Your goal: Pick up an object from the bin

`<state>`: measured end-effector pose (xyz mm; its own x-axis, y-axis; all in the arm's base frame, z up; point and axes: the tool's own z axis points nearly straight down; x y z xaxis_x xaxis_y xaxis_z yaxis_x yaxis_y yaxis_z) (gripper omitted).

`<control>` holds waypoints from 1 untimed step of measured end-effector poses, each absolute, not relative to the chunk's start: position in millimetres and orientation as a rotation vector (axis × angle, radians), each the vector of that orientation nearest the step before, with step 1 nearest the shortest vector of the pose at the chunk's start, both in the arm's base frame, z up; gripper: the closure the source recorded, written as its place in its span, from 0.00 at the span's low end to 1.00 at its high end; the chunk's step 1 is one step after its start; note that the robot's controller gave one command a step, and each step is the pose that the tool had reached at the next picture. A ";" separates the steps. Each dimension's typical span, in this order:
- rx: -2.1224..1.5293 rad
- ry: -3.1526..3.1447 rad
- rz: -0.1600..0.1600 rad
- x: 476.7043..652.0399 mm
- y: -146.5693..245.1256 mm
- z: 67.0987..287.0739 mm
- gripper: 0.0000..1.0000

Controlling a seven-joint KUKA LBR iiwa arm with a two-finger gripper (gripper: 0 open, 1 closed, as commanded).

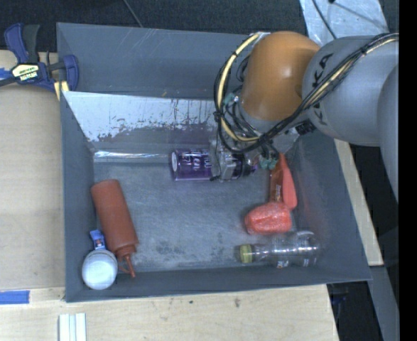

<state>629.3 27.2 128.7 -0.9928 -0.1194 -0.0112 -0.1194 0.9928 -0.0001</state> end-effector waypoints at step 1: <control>-0.187 3.125 0.001 629.3 27.2 128.7 1.00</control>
Offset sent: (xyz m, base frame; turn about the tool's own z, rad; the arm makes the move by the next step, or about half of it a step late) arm -0.0234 -0.0052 0.0307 0.0293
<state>629.3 27.2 128.7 -0.9928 -0.1192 -0.0112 -0.1193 0.9929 0.0000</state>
